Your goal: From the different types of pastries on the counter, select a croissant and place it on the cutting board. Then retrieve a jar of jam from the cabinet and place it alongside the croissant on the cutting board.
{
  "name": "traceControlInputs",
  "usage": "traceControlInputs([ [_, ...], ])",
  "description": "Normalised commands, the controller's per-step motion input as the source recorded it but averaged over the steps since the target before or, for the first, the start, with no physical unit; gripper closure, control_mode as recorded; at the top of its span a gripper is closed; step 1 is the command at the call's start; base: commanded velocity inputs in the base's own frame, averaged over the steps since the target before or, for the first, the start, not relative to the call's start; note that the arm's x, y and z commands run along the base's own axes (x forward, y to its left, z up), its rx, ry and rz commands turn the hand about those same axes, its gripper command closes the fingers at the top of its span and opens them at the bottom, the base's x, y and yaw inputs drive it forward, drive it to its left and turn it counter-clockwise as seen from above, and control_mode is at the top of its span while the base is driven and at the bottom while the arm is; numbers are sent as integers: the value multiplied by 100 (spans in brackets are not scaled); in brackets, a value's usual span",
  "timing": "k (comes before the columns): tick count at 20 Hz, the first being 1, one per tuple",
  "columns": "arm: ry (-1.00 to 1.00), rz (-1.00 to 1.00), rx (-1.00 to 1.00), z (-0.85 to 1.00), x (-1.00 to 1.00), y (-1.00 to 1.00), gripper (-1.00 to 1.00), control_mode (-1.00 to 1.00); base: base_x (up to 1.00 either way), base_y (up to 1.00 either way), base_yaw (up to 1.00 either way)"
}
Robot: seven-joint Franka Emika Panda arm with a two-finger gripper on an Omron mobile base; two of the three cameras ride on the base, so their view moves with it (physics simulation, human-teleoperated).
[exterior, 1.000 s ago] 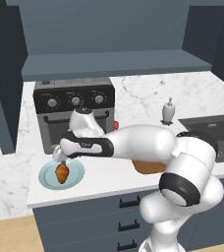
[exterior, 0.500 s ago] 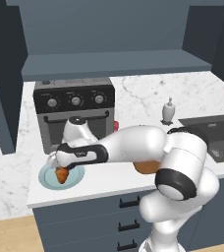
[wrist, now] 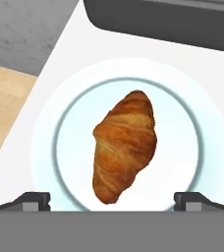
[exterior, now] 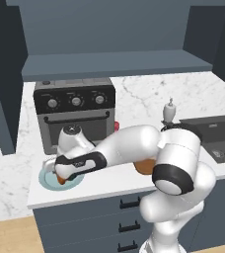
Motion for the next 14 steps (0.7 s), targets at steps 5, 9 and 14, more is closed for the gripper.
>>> traceControlInputs([
  [5, -1, -9, 0, -26, 5, 0, -100, -100, 0, 0, 0],
  [9, 0, -11, 0, -21, 24, 0, -100, -100, 0, 0, 0],
  [14, 0, -13, 0, -18, 25, 0, -100, -100, 0, 0, 0],
])
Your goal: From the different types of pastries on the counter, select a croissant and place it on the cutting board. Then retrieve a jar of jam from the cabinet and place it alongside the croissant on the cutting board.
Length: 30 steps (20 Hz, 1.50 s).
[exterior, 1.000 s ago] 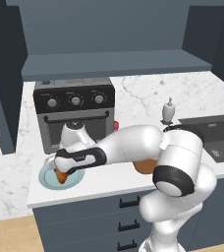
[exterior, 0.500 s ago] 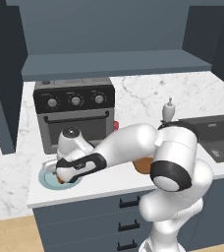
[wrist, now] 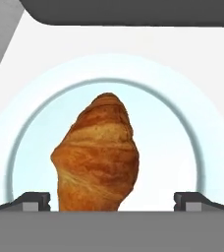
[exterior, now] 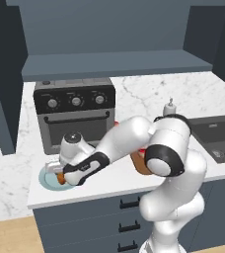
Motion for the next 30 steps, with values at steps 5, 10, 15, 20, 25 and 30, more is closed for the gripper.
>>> traceControlInputs([
  [5, 0, -14, 0, -20, 3, 16, -100, -100, 0, 0, 0],
  [10, 0, -12, 0, -21, 0, 38, 100, -100, 0, 0, 0],
  [15, 0, -8, 0, -10, 1, 28, 100, -100, 0, 0, 0],
  [20, 0, -1, 0, 0, 0, 3, 100, -100, 0, 0, 0],
  [25, 0, -8, 5, 5, 0, -2, 100, -100, 0, 0, 0],
  [30, 4, -20, 9, 36, 0, -6, 100, -100, 0, 0, 0],
])
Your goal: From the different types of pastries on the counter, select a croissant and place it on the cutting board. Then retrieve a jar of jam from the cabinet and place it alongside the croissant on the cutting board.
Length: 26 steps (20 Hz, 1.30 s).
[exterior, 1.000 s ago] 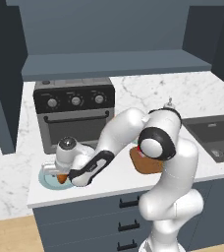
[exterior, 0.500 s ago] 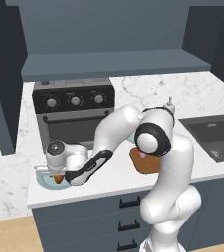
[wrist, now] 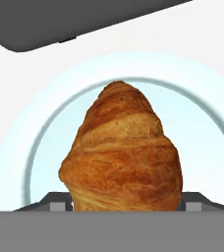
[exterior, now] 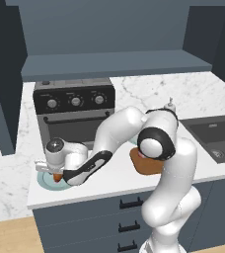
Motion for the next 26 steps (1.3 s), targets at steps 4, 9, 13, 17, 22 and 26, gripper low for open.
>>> traceControlInputs([
  [4, 2, -17, 12, 45, 0, -16, 100, -100, 0, 0, 0],
  [9, 9, -12, 15, 45, 0, -26, 100, -100, 0, 0, 0],
  [13, 16, -6, 18, 43, 0, -33, 100, -100, 0, 0, 0],
  [17, 6, -2, 17, 49, 0, -33, 100, -100, 0, 0, 0],
  [22, 1, 0, 18, 50, 0, -34, 100, -100, 0, 0, 0],
  [26, 1, 0, 19, 47, 0, -39, 100, -100, 0, 0, 0],
])
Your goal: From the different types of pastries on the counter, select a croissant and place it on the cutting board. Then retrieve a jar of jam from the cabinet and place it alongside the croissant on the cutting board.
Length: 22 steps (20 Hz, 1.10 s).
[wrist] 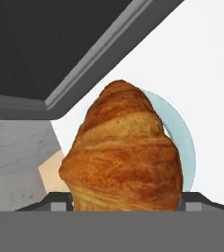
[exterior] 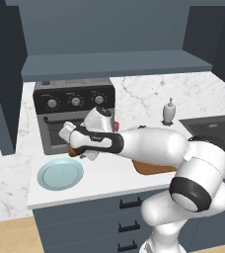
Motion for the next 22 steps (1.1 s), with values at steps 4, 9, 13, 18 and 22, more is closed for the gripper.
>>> traceControlInputs([
  [4, 0, 0, 19, 38, 0, -34, 100, -100, 0, 0, 0],
  [9, 0, 0, 16, 30, 0, -30, 100, -100, 0, 0, 0],
  [13, -11, 5, 0, 0, 9, -20, 100, -100, 0, 0, 0],
  [18, -21, 22, -2, 1, 23, -39, 100, -100, 0, 0, 0],
  [22, -20, 32, 0, 18, 26, -49, 100, -100, 0, 0, 0],
])
